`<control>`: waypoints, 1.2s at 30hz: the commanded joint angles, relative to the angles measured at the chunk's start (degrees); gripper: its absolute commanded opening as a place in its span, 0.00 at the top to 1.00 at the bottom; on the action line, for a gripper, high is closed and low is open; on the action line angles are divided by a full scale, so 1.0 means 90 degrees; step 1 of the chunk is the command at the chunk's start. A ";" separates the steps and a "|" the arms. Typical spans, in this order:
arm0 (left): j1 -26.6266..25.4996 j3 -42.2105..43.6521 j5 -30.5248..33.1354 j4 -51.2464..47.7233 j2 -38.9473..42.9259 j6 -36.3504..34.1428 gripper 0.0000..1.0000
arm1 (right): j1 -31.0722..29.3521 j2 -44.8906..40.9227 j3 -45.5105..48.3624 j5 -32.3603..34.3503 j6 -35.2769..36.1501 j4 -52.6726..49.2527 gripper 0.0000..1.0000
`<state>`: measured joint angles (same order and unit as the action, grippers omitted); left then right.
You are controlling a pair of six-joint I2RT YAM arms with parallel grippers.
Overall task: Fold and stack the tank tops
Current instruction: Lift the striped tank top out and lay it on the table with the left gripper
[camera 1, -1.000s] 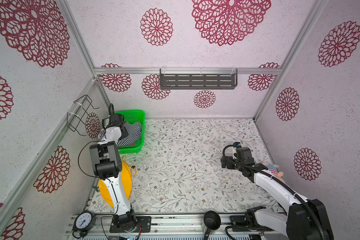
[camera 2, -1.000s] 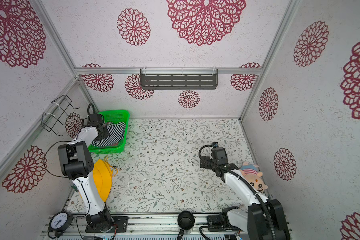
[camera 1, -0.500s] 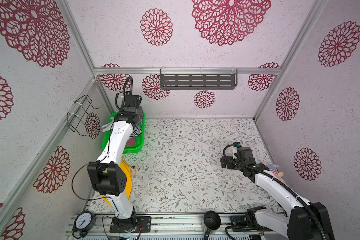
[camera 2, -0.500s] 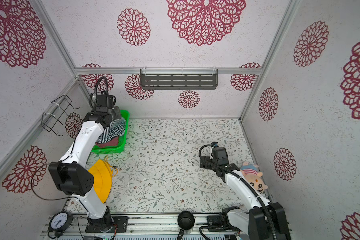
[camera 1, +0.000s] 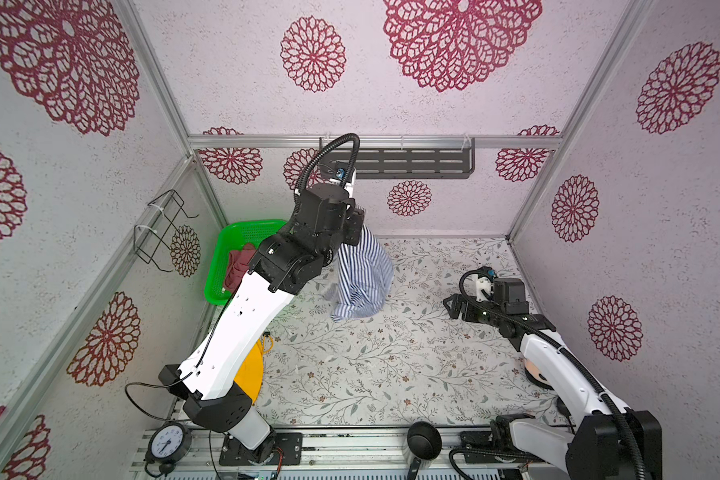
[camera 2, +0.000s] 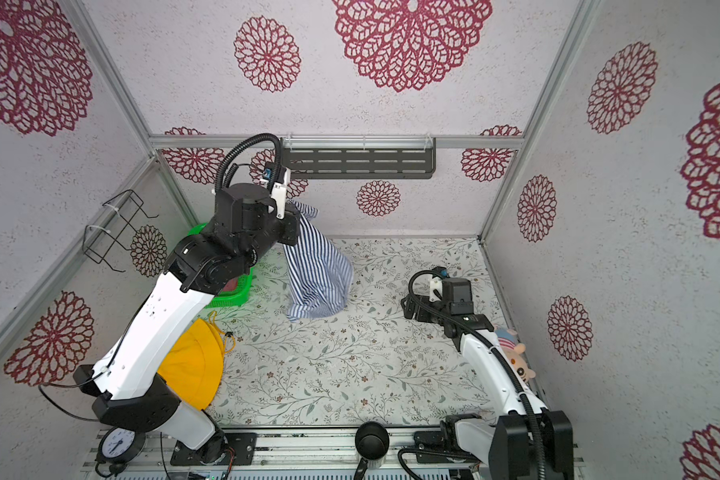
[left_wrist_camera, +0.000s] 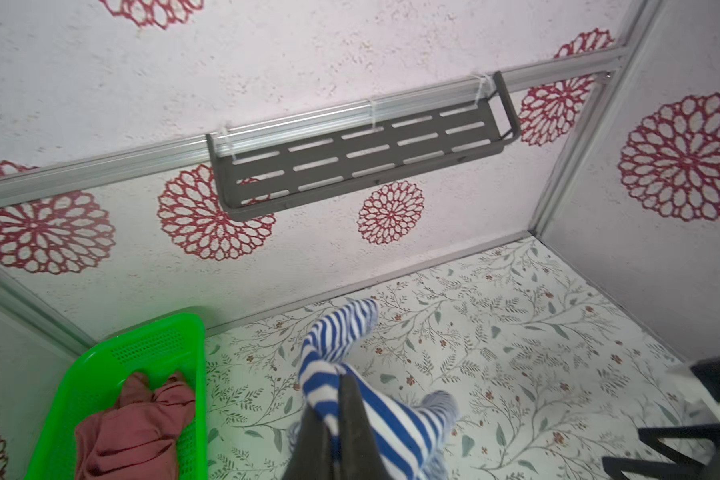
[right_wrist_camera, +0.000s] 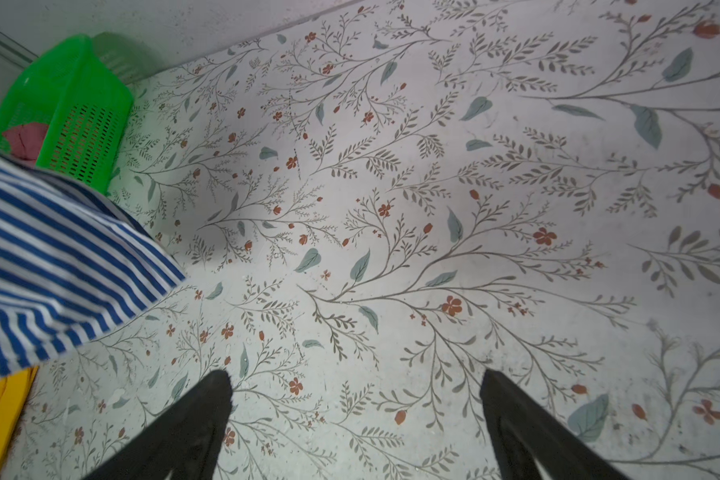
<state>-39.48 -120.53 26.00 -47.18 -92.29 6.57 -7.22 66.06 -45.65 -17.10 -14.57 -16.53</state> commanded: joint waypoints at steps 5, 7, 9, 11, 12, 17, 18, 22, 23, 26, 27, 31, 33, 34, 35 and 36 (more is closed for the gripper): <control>0.1314 0.0765 -0.1303 0.0484 -0.1147 0.0550 1.00 | 0.0048 0.0210 -0.0297 -0.0259 0.0179 -0.0556 0.06; 0.1701 0.0800 -0.1287 0.0589 -0.1751 0.0606 0.99 | 0.0048 0.0266 -0.0353 0.0041 0.0199 -0.0819 0.07; 0.2092 0.0773 -0.1414 0.0736 -0.2365 0.0680 0.80 | 0.0042 0.0239 -0.0327 0.0200 0.0171 -0.0964 0.08; 0.2405 0.0733 -0.1529 0.0860 -0.2852 0.0713 0.50 | 0.0036 0.0157 -0.0199 0.0094 0.0094 -0.0954 0.09; 0.2496 0.0716 -0.1478 0.0848 -0.2997 0.0741 0.38 | 0.0014 0.0108 -0.0097 0.0019 -0.0011 -0.0892 0.09; 0.2269 0.1511 -0.1070 0.1124 -0.2373 0.0764 0.17 | -0.0189 0.0059 0.0318 -0.0070 -0.0380 -0.0552 0.12; 0.2114 0.1722 -0.0878 0.1112 -0.1986 0.0821 0.17 | -0.0232 0.0104 0.0369 -0.0018 -0.0459 -0.0442 0.14; 0.1313 0.3233 -0.0947 0.1442 -0.0726 0.1570 0.28 | -0.0459 0.0463 0.0362 0.0034 -0.0808 0.0048 0.30; 0.1206 0.3684 -0.1166 0.1606 -0.0465 0.1916 0.34 | -0.0614 0.0588 0.0299 0.0065 -0.0850 0.0100 0.36; 0.1102 0.5368 -0.2348 0.2583 0.0321 0.3364 0.49 | -0.1208 0.1010 0.0141 0.0112 -0.0934 0.0363 0.52; 0.1047 0.5861 -0.2410 0.2814 0.0519 0.3844 0.54 | -0.1328 0.1132 0.0157 0.0089 -0.0979 0.0526 0.54; 0.0742 0.7160 -0.2396 0.3599 0.0875 0.4872 0.55 | -0.1376 0.1595 0.0249 0.0306 -0.1198 0.1163 0.53; 0.0697 0.7549 -0.2549 0.3979 0.0896 0.5200 0.45 | -0.1410 0.1911 0.0171 0.0272 -0.1275 0.1504 0.40; 0.0704 0.7688 -0.2573 0.4181 0.0893 0.5358 0.43 | -0.1439 0.2053 0.0111 0.0260 -0.1314 0.1615 0.38; 0.0705 0.7821 -0.2626 0.4408 0.0871 0.5509 0.41 | -0.1494 0.2232 0.0048 0.0253 -0.1340 0.1730 0.38; 0.0700 0.7927 -0.2666 0.4625 0.0838 0.5656 0.39 | -0.1552 0.2389 0.0011 0.0233 -0.1379 0.1853 0.41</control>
<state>-32.88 -50.06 4.10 -15.75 -85.36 48.77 -20.18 85.23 -43.40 -15.62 -24.91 -5.74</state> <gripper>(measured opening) 0.599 0.608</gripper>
